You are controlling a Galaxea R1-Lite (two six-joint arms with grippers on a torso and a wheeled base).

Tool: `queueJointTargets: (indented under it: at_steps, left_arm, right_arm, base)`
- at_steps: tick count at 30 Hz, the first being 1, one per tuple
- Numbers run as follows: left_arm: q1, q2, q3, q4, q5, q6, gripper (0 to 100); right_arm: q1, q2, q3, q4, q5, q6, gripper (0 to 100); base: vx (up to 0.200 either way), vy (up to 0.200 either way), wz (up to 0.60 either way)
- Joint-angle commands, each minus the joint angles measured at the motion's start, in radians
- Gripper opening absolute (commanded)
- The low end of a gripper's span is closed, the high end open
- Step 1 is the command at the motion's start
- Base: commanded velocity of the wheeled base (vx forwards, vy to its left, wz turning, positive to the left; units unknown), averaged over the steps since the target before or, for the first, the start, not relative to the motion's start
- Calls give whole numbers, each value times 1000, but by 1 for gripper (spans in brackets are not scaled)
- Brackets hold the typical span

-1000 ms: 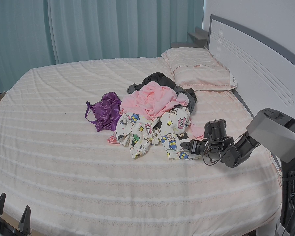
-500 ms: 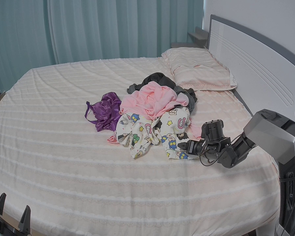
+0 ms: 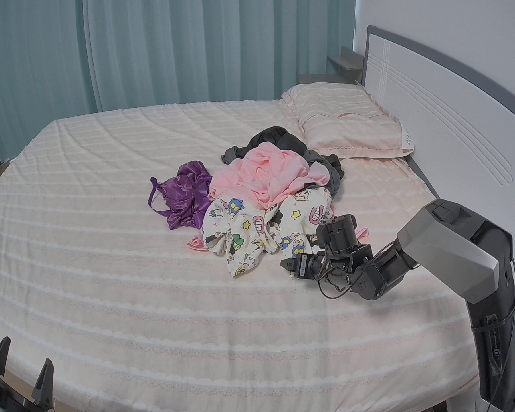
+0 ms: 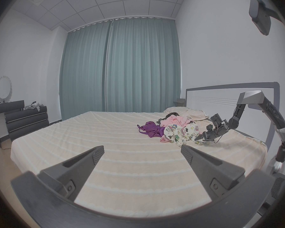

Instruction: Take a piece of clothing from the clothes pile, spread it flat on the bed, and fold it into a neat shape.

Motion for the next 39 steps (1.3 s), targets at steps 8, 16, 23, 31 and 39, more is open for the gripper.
queueJointTargets:
  at_steps: [8,16,23,31,39]
  left_arm:
    - [0,-18,18,0,0,1,100]
    - [0,-18,18,0,0,1,100]
    - [0,-18,18,0,0,-1,100]
    - [0,-18,18,0,2,1,100]
    - [-1,-12,18,0,-7,22,100]
  right_arm:
    - [-3,21,-16,0,-10,4,0]
    - [-6,-134,142,-6,4,127,0]
    - [26,-292,494,-210,20,168,0]
    - [74,-403,876,-567,9,167,0]
    - [86,-501,1130,-713,-30,259,0]
  base:
    - [0,0,0]
    - [0,0,0]
    - [0,0,0]
    - [0,0,0]
    - [0,0,0]
